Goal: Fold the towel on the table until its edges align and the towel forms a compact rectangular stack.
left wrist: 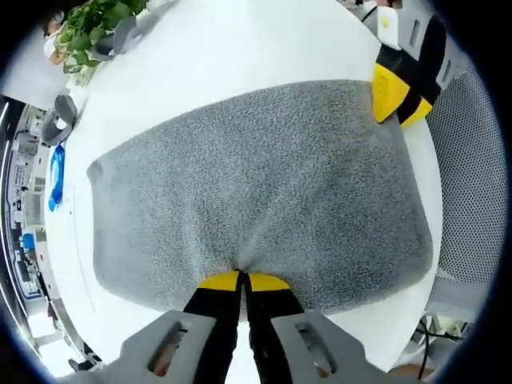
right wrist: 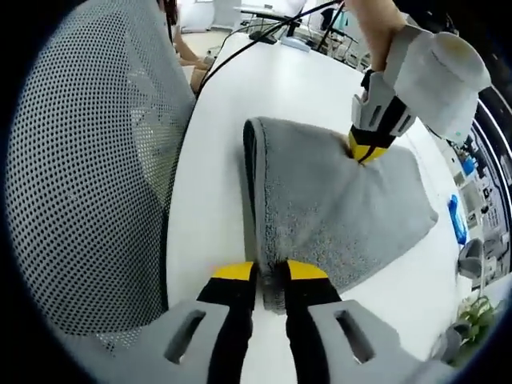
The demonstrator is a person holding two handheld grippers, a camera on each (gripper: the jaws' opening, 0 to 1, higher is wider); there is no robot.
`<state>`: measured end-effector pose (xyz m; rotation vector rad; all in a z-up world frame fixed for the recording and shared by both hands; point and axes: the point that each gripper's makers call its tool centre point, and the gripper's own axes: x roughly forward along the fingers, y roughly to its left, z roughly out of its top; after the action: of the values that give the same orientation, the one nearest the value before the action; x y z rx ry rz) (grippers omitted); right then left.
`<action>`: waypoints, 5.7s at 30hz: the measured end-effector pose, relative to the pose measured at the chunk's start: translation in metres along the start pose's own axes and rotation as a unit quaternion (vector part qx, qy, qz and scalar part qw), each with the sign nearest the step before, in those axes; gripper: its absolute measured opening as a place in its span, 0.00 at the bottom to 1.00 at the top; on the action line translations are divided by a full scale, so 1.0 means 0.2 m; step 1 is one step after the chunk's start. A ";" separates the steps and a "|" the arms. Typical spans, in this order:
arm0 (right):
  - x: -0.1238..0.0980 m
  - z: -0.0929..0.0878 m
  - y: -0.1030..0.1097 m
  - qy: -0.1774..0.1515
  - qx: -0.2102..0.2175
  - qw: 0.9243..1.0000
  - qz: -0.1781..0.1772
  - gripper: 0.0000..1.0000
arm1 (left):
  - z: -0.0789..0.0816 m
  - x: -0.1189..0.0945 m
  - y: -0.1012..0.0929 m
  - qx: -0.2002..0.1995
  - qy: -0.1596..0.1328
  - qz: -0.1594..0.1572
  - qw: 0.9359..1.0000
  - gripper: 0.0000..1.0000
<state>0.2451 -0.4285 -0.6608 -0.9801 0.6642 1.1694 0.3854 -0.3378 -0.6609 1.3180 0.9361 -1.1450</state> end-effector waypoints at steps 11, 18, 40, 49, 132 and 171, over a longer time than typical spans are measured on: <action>-0.01 -0.01 -0.05 -0.002 0.037 0.999 -0.003 0.02 | 0.00 -0.01 -0.01 -0.002 -0.042 0.066 0.997 0.01; -0.06 0.01 -0.11 -0.045 0.113 0.993 -0.007 0.01 | -0.01 -0.03 -0.02 0.013 -0.080 0.145 0.986 0.02; -0.09 0.08 -0.18 -0.083 0.159 0.983 -0.032 0.01 | 0.46 -0.50 -0.41 -0.058 -0.379 0.056 0.922 0.23; -0.10 0.11 -0.19 -0.089 0.159 0.982 -0.040 0.01 | 0.52 -0.41 -0.45 -0.039 -0.339 0.077 0.937 0.24; -0.22 0.17 -0.43 -0.067 -0.083 0.989 -0.097 0.31 | 0.34 -0.37 -0.28 -0.240 -0.361 0.027 0.901 0.06; -0.32 0.35 -0.58 -0.225 0.268 0.936 -0.045 0.03 | 0.05 -0.35 -0.43 -0.133 -0.329 0.142 0.924 0.25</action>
<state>0.3330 -0.4038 -0.5429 -0.2609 0.5161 1.0043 0.2861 -0.3338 -0.6121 0.7314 0.3682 -1.0790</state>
